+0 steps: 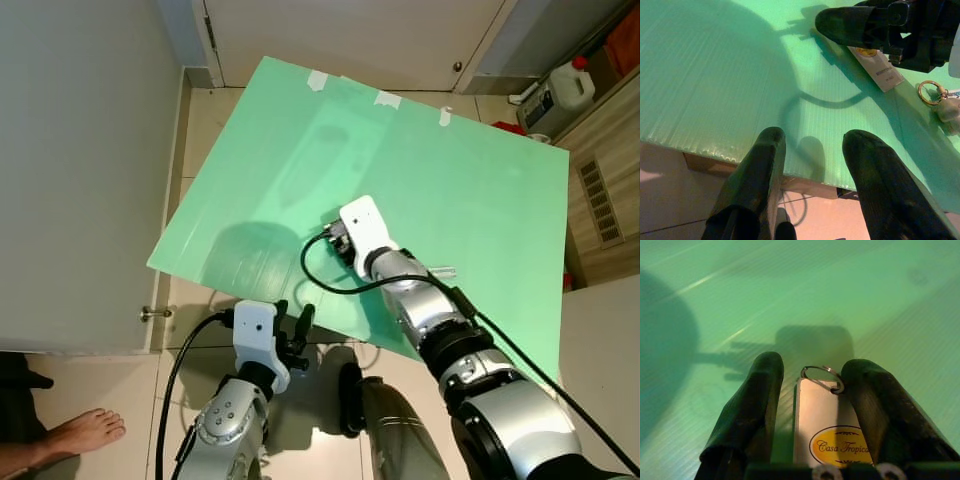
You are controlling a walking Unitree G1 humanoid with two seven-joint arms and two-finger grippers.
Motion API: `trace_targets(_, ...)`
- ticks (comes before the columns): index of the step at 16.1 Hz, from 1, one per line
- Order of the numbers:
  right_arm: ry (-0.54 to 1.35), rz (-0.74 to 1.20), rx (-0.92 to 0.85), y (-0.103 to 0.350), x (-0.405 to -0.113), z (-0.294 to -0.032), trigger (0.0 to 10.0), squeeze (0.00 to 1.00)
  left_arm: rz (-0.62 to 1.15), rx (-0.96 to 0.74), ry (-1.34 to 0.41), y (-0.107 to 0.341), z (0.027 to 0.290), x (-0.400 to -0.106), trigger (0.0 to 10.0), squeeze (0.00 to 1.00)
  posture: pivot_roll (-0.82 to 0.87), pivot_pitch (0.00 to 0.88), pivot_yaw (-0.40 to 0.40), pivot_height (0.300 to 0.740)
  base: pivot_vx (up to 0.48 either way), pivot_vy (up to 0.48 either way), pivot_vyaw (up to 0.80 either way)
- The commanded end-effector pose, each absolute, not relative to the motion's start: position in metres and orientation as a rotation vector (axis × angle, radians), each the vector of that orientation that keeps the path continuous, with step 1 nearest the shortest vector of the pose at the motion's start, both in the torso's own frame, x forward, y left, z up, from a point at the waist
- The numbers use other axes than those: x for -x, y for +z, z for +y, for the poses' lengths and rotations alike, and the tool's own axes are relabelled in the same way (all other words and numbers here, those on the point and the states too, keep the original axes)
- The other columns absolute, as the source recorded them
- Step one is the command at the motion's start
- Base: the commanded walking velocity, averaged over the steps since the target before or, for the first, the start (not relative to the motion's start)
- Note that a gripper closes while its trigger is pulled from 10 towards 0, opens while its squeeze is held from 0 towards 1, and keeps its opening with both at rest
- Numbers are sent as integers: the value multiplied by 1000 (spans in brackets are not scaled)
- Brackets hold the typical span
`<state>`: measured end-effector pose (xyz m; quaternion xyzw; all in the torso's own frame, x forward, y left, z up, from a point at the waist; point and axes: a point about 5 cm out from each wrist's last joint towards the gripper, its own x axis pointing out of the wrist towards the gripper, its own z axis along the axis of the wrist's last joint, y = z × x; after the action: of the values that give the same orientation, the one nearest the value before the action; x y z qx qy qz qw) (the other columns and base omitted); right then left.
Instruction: Hang keys on a hook
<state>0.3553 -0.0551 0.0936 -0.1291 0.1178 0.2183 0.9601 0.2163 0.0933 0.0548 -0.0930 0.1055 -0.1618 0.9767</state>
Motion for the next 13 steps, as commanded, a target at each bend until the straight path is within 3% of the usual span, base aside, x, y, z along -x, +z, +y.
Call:
trace_targets(1,423,291,234,82,-350,-61,0,0,235,223,-333,52,85,-210,10000,0,104,380,-77,740,0,0,0)
trace_targets(13,405,239,99,96,-355,-61,0,0,221,220,-343,55,85,-215,10000,0,104,358,-73,740,0,0,0)
